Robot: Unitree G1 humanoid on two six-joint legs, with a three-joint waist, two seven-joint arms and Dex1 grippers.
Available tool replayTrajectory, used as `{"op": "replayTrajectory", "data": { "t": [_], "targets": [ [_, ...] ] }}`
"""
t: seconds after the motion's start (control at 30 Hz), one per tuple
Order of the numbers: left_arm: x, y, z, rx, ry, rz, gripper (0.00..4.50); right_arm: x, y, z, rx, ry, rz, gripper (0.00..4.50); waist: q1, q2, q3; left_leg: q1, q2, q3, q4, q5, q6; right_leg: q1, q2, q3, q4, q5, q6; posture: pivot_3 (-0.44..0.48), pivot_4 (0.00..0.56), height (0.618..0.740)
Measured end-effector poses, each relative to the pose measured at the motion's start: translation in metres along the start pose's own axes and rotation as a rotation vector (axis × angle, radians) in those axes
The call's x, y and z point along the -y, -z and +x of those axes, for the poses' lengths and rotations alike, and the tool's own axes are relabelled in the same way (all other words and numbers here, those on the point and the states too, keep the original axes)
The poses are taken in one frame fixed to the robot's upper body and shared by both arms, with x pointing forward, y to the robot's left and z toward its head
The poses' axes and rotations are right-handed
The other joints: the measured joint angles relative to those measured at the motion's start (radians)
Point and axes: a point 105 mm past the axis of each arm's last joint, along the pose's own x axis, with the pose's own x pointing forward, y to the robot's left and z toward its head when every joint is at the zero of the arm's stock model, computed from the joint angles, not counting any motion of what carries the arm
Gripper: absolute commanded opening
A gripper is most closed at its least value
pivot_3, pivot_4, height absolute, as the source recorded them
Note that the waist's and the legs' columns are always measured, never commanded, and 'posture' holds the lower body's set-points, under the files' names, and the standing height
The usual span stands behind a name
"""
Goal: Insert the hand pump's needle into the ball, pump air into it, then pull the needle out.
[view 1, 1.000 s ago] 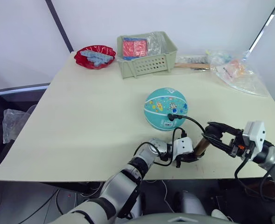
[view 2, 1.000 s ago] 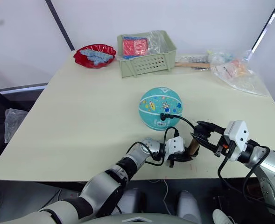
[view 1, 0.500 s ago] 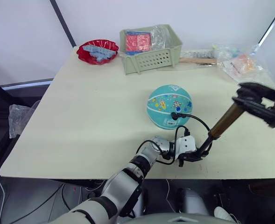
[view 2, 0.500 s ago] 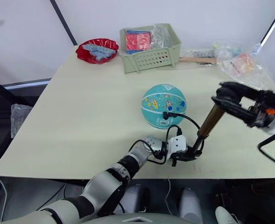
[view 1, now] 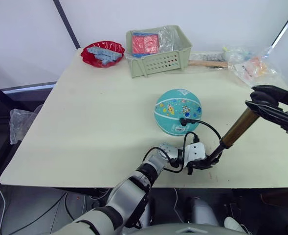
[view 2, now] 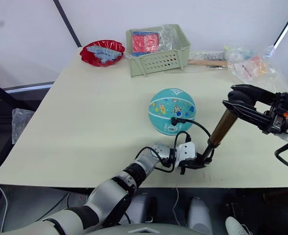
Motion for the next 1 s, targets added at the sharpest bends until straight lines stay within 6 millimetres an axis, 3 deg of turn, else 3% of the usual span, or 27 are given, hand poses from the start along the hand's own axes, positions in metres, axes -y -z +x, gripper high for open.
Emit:
{"op": "replayTrajectory", "data": {
  "t": [0.4,0.6,0.8,1.0],
  "targets": [
    [-0.001,0.008,-0.003,-0.028,-0.019,-0.014,1.03,-0.021,0.101,-0.003,-0.085,0.093,0.036,1.65,-0.005,-0.012,-0.012,0.016,0.004,-0.005,-0.002,0.0,0.0,0.015,0.004,-0.004,0.0,-0.001,-0.001,0.0,0.15,0.738],
    [0.0,0.009,-0.003,-0.03,-0.019,-0.017,1.03,-0.03,0.133,0.0,-0.114,0.109,0.052,1.65,-0.007,-0.01,-0.017,0.016,0.004,-0.005,-0.002,0.0,0.0,0.015,0.004,-0.004,0.0,-0.001,-0.001,0.0,0.15,0.738],
    [0.0,0.011,-0.004,-0.036,-0.021,-0.018,1.03,-0.032,0.133,0.001,-0.095,0.111,0.023,1.65,-0.013,-0.01,-0.021,0.016,0.004,-0.006,-0.002,0.0,-0.001,0.015,0.004,-0.004,0.0,-0.001,-0.001,0.0,0.15,0.738],
    [0.0,0.008,-0.003,-0.022,-0.01,-0.015,1.03,-0.022,0.115,0.0,-0.11,0.088,0.038,1.65,-0.013,-0.001,-0.012,0.015,0.003,-0.006,-0.002,-0.001,-0.001,0.015,0.001,-0.005,-0.001,-0.001,-0.001,0.0,0.15,0.738]
  ]
}}
